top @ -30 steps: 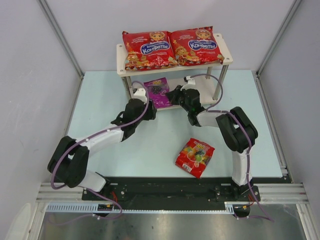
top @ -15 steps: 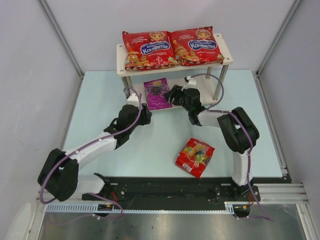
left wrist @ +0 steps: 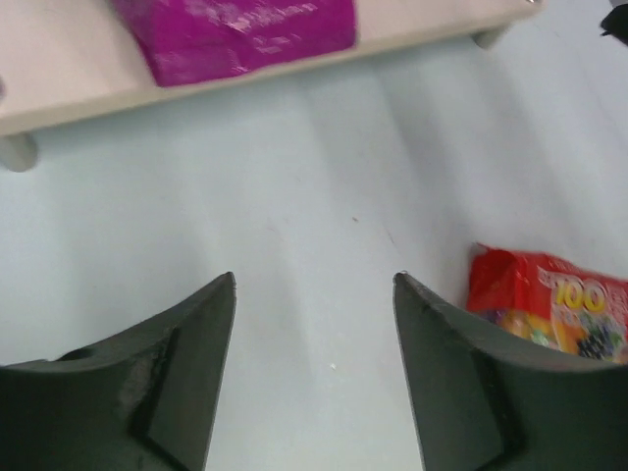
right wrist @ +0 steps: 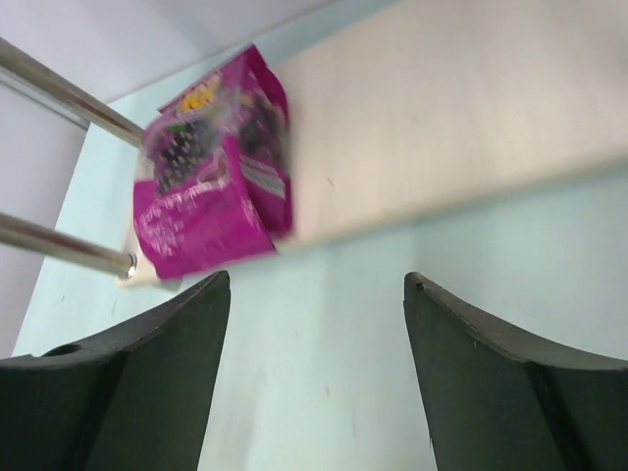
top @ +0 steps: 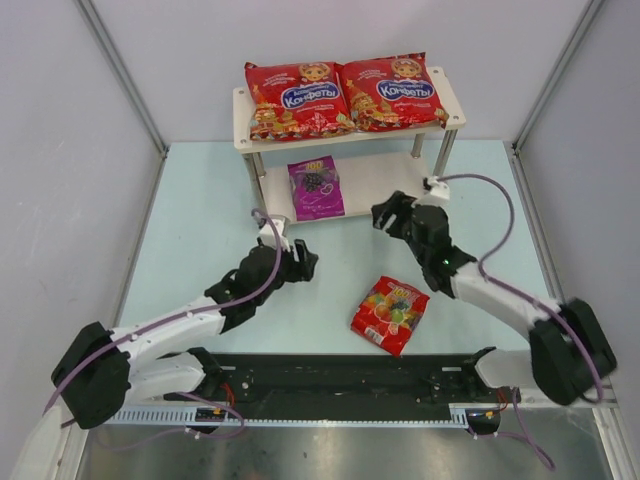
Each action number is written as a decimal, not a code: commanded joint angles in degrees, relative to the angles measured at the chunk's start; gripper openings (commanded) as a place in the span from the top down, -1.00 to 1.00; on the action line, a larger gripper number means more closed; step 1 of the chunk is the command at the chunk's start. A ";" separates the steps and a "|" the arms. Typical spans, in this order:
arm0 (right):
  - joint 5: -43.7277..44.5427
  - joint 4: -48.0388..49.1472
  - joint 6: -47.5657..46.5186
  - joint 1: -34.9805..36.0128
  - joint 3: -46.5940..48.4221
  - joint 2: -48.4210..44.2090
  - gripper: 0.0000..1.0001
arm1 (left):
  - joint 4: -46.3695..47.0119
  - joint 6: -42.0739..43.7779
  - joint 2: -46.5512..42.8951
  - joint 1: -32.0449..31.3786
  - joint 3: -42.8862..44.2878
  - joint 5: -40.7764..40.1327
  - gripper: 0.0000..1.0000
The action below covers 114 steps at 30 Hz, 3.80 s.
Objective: Place and organize the candy bags onto the shelf
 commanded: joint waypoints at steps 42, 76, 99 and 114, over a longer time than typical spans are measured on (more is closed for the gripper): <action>14.68 -60.63 47.05 26.96 -23.77 -44.49 0.09 | 12.29 -5.44 26.40 -19.97 10.96 4.19 -0.63; 12.75 -47.45 20.86 28.63 -3.64 -33.35 1.00 | 4.83 -11.59 23.76 -22.52 4.72 -2.84 -0.26; 3.52 -29.25 16.73 29.16 -1.18 -12.78 0.96 | -36.03 -32.16 -0.04 -22.52 3.93 -24.37 0.02; -9.50 -12.45 7.42 30.92 5.50 -4.67 -0.20 | -44.05 -35.76 -11.75 -22.52 3.22 -27.72 0.00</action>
